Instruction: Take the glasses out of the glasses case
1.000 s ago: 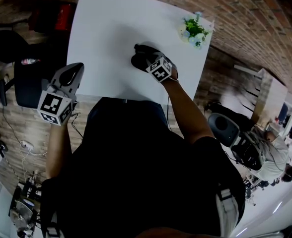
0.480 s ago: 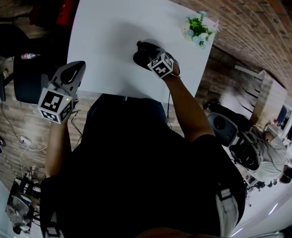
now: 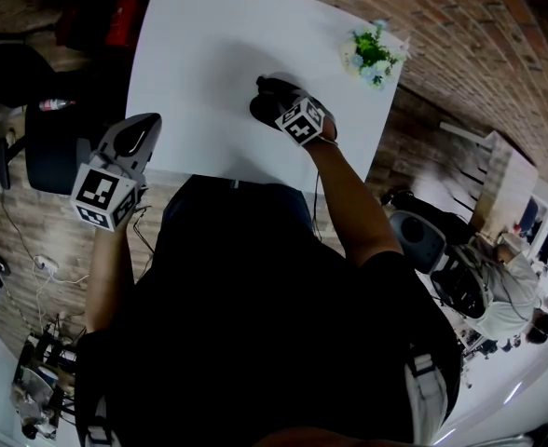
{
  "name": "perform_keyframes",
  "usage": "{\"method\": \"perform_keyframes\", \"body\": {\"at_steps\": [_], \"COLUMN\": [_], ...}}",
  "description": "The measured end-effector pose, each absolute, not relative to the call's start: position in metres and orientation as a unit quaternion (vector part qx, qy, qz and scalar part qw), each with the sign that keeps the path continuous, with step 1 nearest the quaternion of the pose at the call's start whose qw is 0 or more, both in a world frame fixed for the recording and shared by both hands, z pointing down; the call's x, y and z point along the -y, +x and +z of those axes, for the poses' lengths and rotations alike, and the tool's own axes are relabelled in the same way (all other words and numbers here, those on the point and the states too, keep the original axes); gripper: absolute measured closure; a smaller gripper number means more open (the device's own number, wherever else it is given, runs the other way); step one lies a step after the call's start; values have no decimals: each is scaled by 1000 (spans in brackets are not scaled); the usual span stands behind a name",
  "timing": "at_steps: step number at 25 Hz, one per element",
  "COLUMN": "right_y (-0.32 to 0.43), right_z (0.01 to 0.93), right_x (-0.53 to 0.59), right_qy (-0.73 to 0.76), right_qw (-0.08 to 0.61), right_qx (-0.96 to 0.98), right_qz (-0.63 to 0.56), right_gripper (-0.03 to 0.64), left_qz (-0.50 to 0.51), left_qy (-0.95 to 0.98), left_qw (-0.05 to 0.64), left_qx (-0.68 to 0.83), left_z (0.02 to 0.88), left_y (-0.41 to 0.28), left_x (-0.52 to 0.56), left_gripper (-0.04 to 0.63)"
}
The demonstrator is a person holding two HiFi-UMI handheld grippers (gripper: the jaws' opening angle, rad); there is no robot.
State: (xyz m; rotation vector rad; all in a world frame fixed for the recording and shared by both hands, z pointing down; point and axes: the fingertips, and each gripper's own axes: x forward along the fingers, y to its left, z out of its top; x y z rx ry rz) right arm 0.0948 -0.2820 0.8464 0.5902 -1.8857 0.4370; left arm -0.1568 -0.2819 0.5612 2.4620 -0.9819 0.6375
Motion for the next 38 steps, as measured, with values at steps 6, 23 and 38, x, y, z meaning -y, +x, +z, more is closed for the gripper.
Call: {"method": "perform_keyframes", "body": {"at_steps": [6,23,38], "right_y": [95,100,102], "right_z": [846,833,806], "right_x": [281,274,276], "right_qy": [251,273,301], "right_qw": [533,527,504], "right_qx": [788,784,786], "right_qz": [179,181,194], "right_gripper": [574,589,589], "left_qz": [226,224,215], "left_qy": [885,891,902], "left_qw": [200,188,168], "left_qx": [353,347,335], "left_z": [558,546,526], "left_y": [-158,-158,-156], "left_x": [280,273,279], "left_gripper": [584,583,584]}}
